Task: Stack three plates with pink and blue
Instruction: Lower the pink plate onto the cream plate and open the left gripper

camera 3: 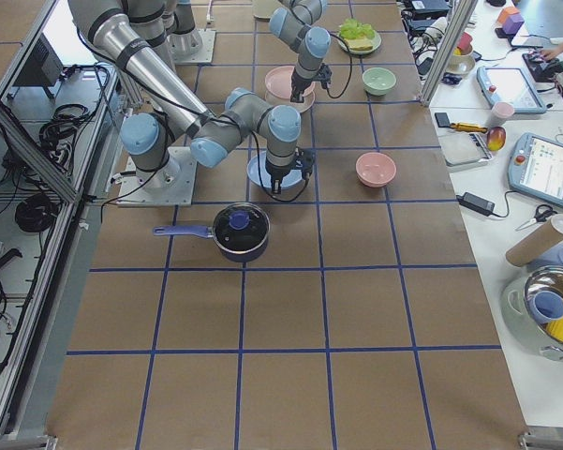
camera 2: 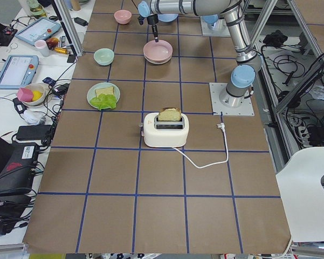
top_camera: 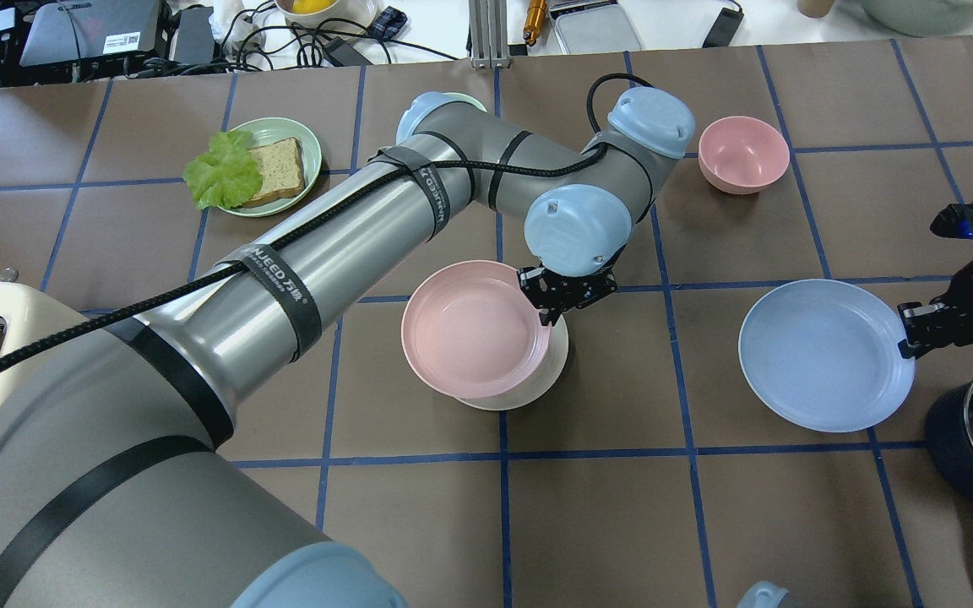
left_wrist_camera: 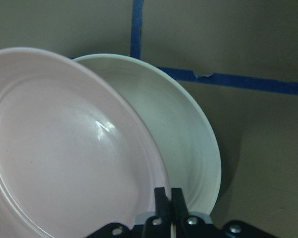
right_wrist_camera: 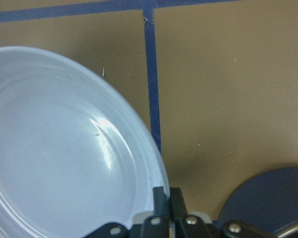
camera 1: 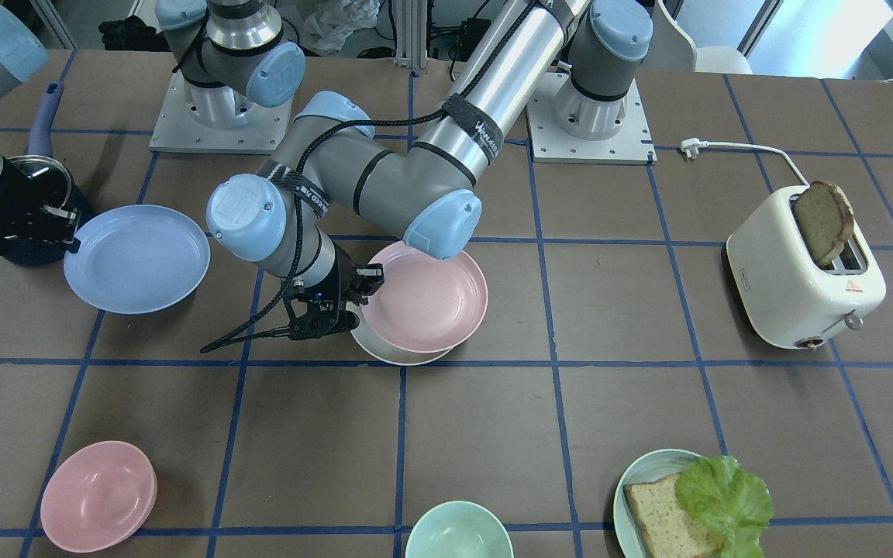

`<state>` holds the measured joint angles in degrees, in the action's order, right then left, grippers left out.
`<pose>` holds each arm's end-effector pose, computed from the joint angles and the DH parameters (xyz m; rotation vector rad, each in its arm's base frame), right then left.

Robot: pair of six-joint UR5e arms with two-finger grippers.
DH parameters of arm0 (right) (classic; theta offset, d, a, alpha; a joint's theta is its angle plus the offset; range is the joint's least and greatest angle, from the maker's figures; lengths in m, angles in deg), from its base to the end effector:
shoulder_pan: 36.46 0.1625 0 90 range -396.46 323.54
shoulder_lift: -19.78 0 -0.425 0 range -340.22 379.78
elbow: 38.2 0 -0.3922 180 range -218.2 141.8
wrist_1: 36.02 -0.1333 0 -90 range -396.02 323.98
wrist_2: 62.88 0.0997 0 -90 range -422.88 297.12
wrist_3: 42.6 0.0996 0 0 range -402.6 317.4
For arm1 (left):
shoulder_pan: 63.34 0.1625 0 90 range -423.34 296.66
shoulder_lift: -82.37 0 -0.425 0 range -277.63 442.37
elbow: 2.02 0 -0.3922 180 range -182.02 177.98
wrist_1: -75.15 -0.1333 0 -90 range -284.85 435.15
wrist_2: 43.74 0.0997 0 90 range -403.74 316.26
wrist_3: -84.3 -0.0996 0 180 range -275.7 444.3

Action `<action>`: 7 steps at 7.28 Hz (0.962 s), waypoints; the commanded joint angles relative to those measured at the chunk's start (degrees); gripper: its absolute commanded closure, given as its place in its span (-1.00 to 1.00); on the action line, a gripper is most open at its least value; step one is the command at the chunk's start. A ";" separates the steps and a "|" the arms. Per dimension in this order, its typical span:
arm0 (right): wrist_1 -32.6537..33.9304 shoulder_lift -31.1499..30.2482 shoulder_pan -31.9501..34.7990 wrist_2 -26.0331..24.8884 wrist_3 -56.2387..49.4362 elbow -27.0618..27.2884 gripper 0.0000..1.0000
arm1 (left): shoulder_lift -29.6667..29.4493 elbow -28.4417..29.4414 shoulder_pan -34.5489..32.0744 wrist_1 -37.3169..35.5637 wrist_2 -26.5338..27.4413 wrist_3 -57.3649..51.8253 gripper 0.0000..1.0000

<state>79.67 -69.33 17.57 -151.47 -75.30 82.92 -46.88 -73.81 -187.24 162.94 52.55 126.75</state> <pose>-0.1411 -0.4256 0.2696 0.0893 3.0555 0.1181 -0.4905 -0.5106 0.2249 -0.1859 2.8343 0.2738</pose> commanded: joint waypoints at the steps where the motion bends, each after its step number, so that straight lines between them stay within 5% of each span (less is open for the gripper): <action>1: 0.16 -0.10 0.03 0.00 0.36 -0.01 1.00 | -0.74 0.68 -0.11 -0.25 -1.89 0.70 1.00; 7: -0.19 -1.77 0.29 0.00 0.98 0.26 1.00 | -2.85 2.00 -0.55 -0.34 -1.11 0.97 1.00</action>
<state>79.49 -71.08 17.85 -151.47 -74.27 83.08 -49.59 -71.93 -187.79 162.63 51.40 127.72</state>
